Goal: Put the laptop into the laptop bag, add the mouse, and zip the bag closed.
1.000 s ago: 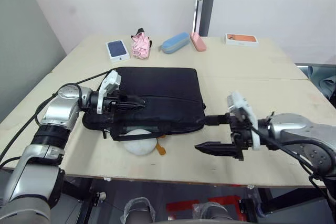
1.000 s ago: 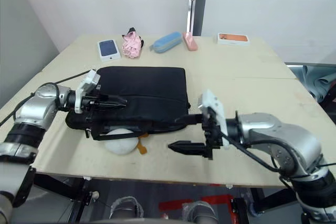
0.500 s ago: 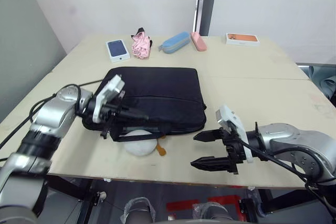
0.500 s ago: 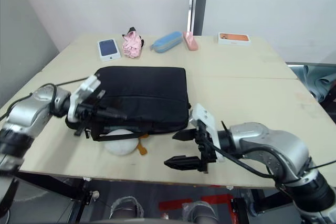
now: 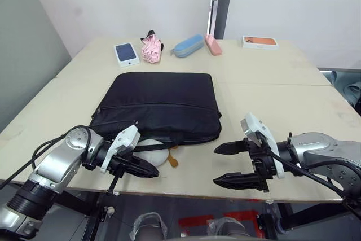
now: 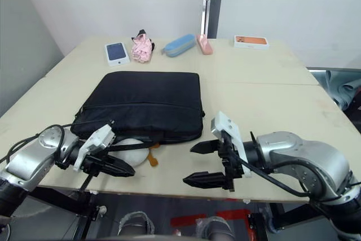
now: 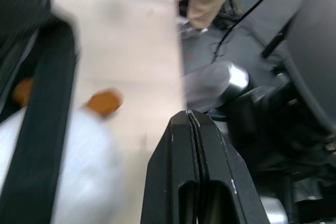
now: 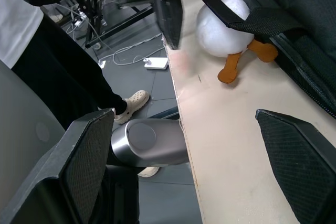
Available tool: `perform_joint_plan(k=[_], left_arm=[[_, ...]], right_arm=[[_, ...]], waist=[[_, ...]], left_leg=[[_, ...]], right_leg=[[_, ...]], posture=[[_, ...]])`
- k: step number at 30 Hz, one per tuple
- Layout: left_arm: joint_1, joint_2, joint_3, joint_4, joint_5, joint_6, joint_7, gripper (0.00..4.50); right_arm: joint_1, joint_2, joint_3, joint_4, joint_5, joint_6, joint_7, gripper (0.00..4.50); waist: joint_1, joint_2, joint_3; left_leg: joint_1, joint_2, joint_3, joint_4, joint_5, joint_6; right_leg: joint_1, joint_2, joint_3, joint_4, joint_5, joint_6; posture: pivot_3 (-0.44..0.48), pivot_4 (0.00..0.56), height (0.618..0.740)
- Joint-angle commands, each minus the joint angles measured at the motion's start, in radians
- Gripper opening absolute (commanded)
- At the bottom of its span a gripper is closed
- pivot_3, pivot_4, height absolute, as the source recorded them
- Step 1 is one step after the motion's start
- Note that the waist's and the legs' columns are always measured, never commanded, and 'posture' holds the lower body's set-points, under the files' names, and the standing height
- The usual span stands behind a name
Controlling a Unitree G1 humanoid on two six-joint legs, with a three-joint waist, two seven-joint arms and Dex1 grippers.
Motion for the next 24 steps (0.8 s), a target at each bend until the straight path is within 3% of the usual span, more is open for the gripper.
perform_joint_plan(k=[1, 12, 22, 24], left_arm=[[-0.015, -0.033, 0.04, 0.018, 0.012, -0.044, 0.037, 0.04], [-0.113, -0.047, 0.072, 0.063, 0.008, -0.04, 0.057, 0.04], [-0.186, -0.075, 0.067, 0.129, 0.087, -0.137, 0.091, 0.04], [-0.171, -0.043, 0.083, 0.063, 0.035, -0.082, 0.052, 0.04]], right_arm=[[0.006, -0.013, -0.033, -0.031, 0.023, -0.015, -0.001, 4.5], [-0.032, 0.002, -0.096, -0.026, 0.085, -0.057, -0.009, 4.5], [-0.027, -0.033, -0.132, -0.019, 0.081, -0.072, -0.012, 4.5], [-0.027, -0.044, -0.14, -0.016, 0.081, -0.074, -0.008, 4.5]], waist=[[0.0, 0.0, 0.0], [0.0, 0.0, 0.0], [0.006, 0.0, -0.001], [0.005, 0.0, -0.001]], left_leg=[[0.0, 0.0, 0.0, 0.0, 0.0, 0.0], [0.0, 0.0, 0.0, 0.002, 0.0, 0.0], [0.0, 0.0, 0.0, 0.002, 0.0, 0.0], [0.0, 0.0, 0.0, 0.002, 0.0, 0.0]], right_leg=[[0.0, 0.0, 0.0, 0.0, 0.0, 0.0], [0.0, 0.0, 0.0, 0.002, 0.0, 0.0], [0.0, 0.0, 0.0, 0.003, 0.0, 0.0], [0.0, 0.0, 0.0, 0.003, 0.0, 0.0]], posture=[[0.0, 0.15, 0.74], [0.0, 0.15, 0.74], [0.0, 0.15, 0.74], [0.0, 0.15, 0.74]])
